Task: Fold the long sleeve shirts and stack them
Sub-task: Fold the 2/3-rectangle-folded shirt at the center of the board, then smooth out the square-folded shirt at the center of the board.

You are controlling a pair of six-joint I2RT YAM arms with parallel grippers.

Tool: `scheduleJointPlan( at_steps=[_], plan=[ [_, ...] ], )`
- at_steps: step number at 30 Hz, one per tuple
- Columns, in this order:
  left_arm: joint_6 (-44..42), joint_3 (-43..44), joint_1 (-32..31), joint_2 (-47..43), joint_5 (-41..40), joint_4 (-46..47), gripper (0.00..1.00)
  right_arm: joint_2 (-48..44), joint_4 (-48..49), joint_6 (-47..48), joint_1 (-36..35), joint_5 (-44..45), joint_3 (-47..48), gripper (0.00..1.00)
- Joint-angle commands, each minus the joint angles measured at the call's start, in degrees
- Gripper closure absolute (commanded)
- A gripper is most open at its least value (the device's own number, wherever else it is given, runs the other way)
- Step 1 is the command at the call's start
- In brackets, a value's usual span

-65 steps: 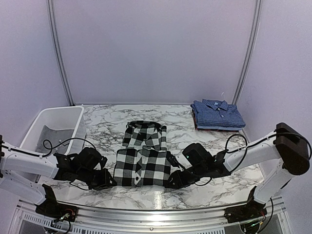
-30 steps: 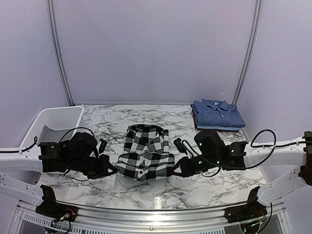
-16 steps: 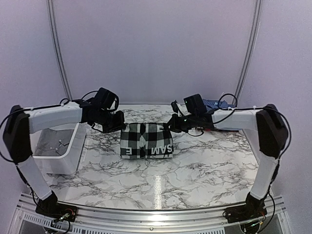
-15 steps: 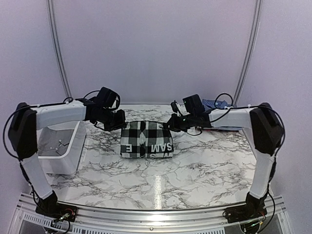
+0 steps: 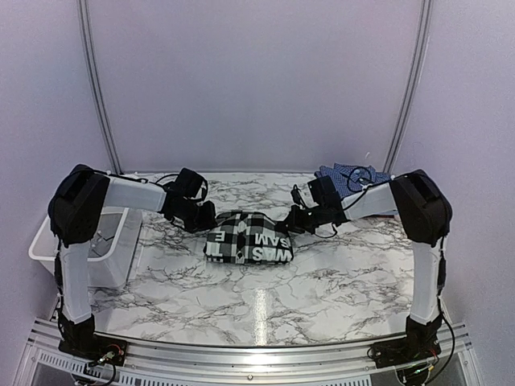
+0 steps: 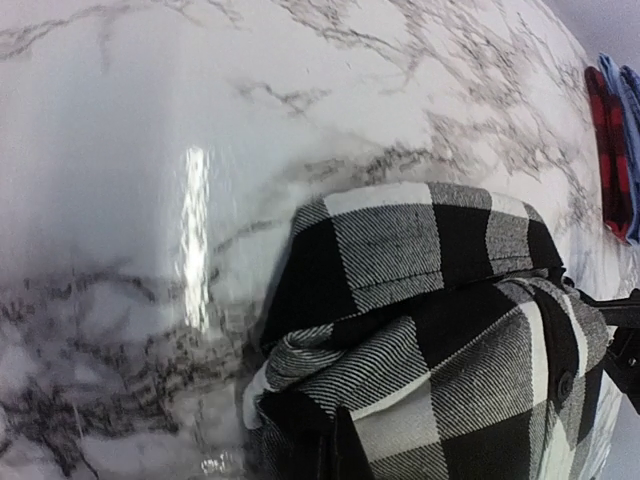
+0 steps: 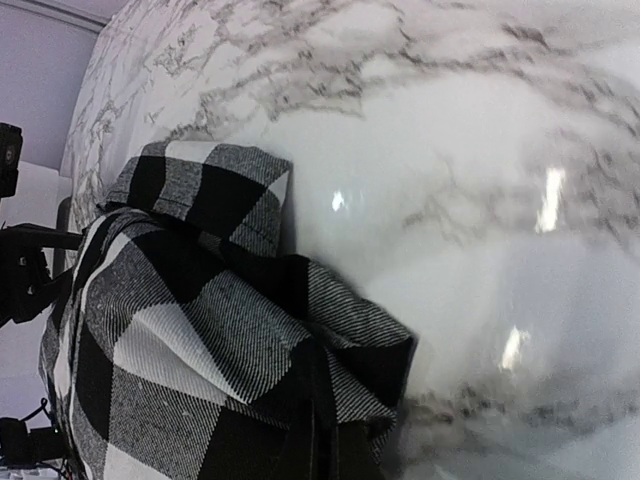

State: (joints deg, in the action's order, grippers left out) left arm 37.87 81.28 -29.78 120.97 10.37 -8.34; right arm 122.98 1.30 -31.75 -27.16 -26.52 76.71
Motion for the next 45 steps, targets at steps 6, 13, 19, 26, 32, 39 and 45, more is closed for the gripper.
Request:
scheduleJointPlan(
  at_steps=[6,13,19,26,32,39,45],
  plan=[
    [6.9,-24.3,-6.0,-22.8,-1.8,9.3,1.00,-22.8,1.5,-1.0,-3.0,5.5,-22.6,1.00],
    [6.3,-26.8,-6.4,-30.7,-3.9,4.1,1.00,-30.5,-4.4,1.4,-2.6,7.2,-25.0,1.00],
    [3.3,-19.4,-4.0,-24.8,-4.1,1.9,1.00,-24.2,-4.1,2.3,-0.3,7.0,-17.7,1.00],
    [-1.2,-8.3,-0.4,-10.1,-0.3,0.4,1.00,-9.2,-4.4,5.0,2.5,6.8,-7.8,1.00],
    [-3.5,-3.0,1.4,-7.5,0.8,-2.3,0.79,-11.2,-6.9,6.7,2.5,9.2,-5.2,0.73],
    [-4.7,-7.4,1.1,-17.0,-2.0,-5.2,0.41,-22.4,-12.3,9.2,-1.1,16.9,-7.7,0.66],
    [-2.3,-14.4,-4.5,-24.2,-3.7,-5.1,0.65,-23.0,-9.8,9.4,-10.1,14.5,-5.6,0.74]
  ],
)
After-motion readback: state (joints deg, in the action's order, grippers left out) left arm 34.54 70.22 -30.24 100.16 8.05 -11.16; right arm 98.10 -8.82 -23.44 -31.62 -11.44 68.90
